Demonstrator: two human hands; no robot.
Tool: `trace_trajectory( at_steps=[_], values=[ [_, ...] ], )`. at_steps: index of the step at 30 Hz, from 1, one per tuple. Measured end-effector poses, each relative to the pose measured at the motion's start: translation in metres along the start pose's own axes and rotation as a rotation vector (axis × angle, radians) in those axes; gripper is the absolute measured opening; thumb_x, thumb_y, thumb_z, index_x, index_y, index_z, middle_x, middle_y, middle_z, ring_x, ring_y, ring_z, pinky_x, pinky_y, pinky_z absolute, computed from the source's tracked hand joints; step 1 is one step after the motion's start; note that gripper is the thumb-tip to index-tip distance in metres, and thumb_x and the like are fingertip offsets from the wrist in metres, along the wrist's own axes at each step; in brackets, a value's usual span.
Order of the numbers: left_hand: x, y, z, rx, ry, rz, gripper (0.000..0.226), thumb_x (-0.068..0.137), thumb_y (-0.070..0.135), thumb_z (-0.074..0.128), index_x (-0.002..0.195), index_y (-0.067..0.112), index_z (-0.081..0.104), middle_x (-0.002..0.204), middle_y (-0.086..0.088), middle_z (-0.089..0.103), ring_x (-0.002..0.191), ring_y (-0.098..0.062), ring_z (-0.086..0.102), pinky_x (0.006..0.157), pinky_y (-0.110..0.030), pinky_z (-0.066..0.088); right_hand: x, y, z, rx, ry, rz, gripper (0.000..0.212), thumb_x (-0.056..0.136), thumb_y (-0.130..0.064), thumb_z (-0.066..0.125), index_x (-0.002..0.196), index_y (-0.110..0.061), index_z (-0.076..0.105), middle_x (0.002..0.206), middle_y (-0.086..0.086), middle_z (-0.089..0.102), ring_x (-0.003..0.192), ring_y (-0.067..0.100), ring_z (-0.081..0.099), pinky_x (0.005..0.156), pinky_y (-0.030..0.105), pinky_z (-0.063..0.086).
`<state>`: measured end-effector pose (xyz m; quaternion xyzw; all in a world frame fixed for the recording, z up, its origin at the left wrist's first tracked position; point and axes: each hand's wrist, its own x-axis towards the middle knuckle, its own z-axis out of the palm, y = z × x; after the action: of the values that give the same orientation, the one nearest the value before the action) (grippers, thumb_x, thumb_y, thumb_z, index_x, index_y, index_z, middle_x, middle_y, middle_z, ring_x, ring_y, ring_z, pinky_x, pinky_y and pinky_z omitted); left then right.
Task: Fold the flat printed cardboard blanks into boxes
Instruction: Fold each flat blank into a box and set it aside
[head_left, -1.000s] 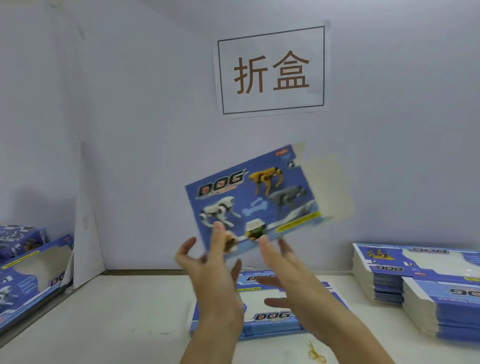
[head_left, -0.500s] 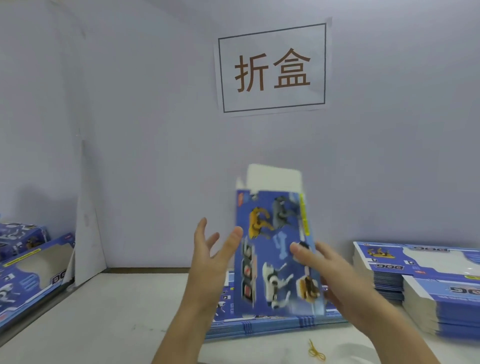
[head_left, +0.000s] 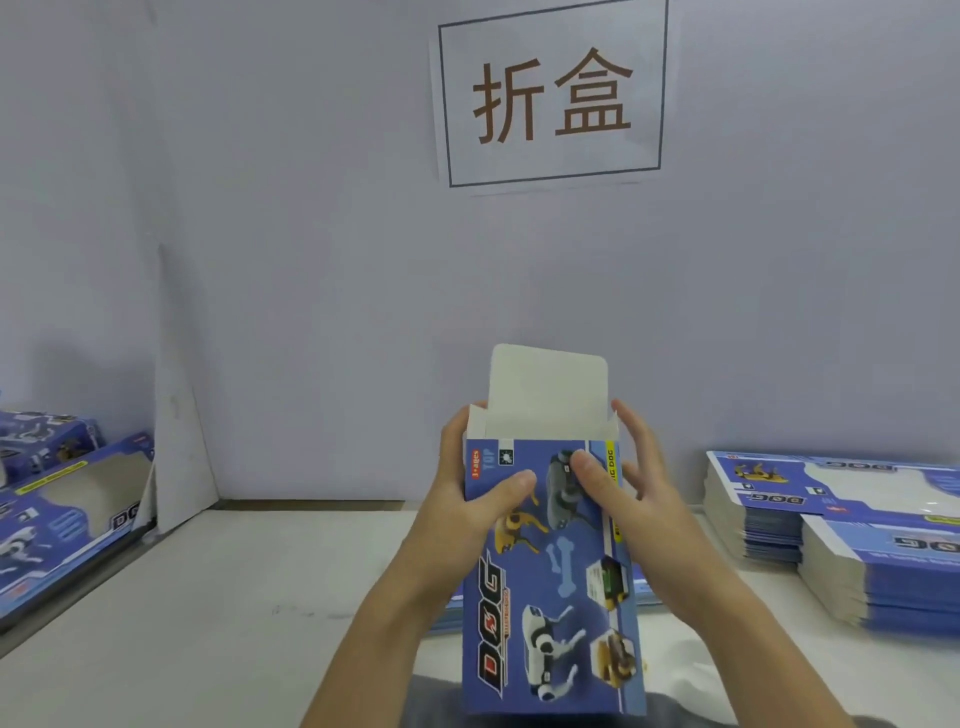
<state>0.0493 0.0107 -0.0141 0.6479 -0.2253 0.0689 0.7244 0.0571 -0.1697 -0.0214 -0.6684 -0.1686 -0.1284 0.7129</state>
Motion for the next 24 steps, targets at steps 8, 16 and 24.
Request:
trace_trajectory(
  at_steps=[8, 16, 24],
  values=[
    [0.003, 0.005, 0.003, 0.03, 0.176, 0.032, 0.041, 0.083, 0.043, 0.068, 0.117, 0.032, 0.049, 0.097, -0.001, 0.076, 0.078, -0.025, 0.076, 0.057, -0.031, 0.058, 0.001, 0.002, 0.005, 0.033, -0.01, -0.003, 0.069, 0.077, -0.049, 0.073, 0.138, -0.048, 0.042, 0.122, 0.005, 0.069, 0.117, 0.026, 0.065, 0.094, 0.053, 0.055],
    [0.004, 0.002, 0.003, 0.034, 0.285, 0.03, 0.028, 0.091, 0.042, 0.068, 0.107, 0.037, 0.046, 0.083, -0.008, 0.077, 0.065, -0.027, 0.074, 0.056, -0.035, 0.058, -0.002, 0.001, 0.011, 0.017, 0.035, -0.026, 0.083, 0.073, -0.045, 0.078, 0.141, -0.051, 0.03, 0.106, -0.003, 0.074, 0.098, 0.023, 0.074, 0.084, 0.047, 0.061],
    [-0.001, 0.009, 0.021, 0.181, 0.397, 0.117, 0.052, 0.078, 0.058, 0.065, 0.115, 0.031, 0.042, 0.096, -0.025, 0.068, 0.077, -0.042, 0.071, 0.071, -0.056, 0.06, -0.003, 0.003, 0.012, 0.019, 0.036, -0.105, 0.062, 0.083, -0.039, 0.073, 0.136, -0.044, 0.042, 0.114, 0.0, 0.074, 0.103, 0.022, 0.072, 0.091, 0.05, 0.057]
  ],
)
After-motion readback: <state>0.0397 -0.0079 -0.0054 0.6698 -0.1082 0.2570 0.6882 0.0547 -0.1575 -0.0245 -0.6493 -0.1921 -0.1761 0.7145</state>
